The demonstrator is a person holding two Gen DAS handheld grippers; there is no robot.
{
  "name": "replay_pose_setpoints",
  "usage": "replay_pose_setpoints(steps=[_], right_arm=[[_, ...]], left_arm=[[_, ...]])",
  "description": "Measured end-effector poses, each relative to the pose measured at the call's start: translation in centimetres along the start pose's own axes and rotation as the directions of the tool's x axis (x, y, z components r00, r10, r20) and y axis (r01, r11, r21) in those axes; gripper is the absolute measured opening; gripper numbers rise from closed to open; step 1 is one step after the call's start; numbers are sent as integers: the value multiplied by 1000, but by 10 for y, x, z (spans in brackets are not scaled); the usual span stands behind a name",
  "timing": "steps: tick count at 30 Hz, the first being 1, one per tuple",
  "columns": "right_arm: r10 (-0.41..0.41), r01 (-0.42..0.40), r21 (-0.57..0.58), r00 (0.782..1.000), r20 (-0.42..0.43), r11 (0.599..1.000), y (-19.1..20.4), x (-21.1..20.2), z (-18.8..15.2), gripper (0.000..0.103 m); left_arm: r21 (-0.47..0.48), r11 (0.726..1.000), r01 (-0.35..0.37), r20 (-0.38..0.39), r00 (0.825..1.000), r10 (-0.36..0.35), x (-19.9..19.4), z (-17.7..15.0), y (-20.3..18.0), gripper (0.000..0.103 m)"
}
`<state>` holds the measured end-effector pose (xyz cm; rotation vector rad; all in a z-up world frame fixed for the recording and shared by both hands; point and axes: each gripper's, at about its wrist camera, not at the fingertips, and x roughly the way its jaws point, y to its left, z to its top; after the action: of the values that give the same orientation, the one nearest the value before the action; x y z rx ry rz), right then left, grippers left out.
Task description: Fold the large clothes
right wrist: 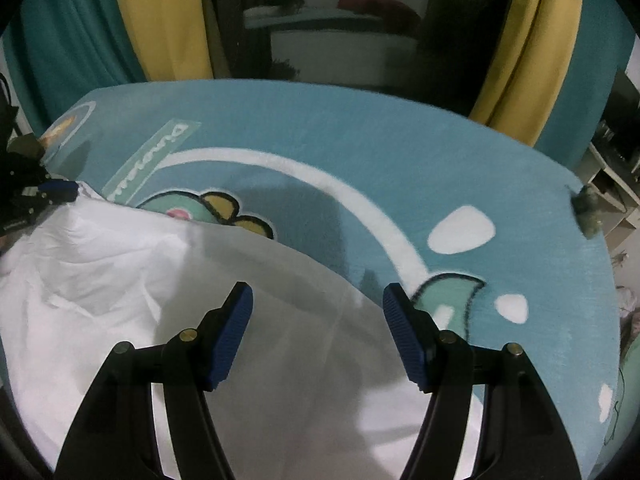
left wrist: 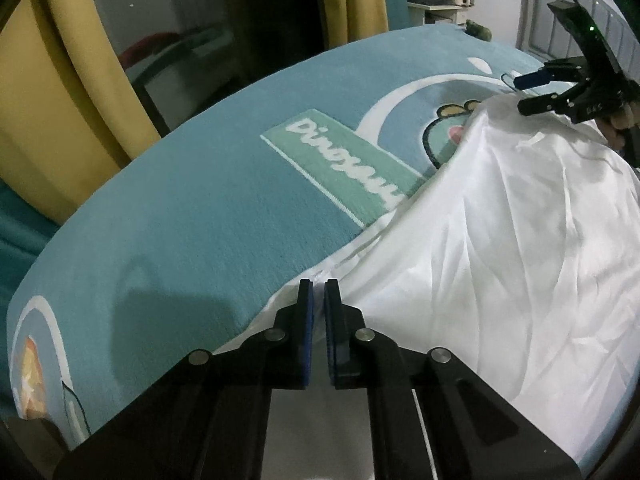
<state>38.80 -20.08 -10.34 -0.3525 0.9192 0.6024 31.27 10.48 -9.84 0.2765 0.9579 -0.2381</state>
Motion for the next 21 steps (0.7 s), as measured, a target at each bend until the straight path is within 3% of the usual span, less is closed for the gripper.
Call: replay_pose_setpoints(steps=[5, 7, 15, 17, 18, 21], right_arm=[[-11, 11, 7, 1000, -7, 1000, 1, 0, -6, 68], [-16, 16, 13, 1000, -1, 1000, 1, -3, -8, 68], [-32, 31, 28, 999, 39, 999, -5, -19, -6, 68], [-33, 31, 34, 999, 44, 999, -7, -21, -5, 68], [-33, 31, 38, 998, 48, 999, -8, -22, -6, 68], [-30, 27, 45, 998, 55, 999, -10, -25, -8, 68]], left_arm=[[24, 996, 82, 11, 997, -83, -11, 13, -6, 11], [59, 996, 63, -2, 998, -63, -6, 18, -12, 29], [178, 982, 61, -32, 998, -56, 8, 24, -35, 30], [186, 980, 69, -23, 998, -66, 8, 24, -36, 24], [185, 980, 78, -25, 997, -75, 9, 24, -36, 6], [173, 984, 45, -8, 999, -45, 8, 25, -35, 3]])
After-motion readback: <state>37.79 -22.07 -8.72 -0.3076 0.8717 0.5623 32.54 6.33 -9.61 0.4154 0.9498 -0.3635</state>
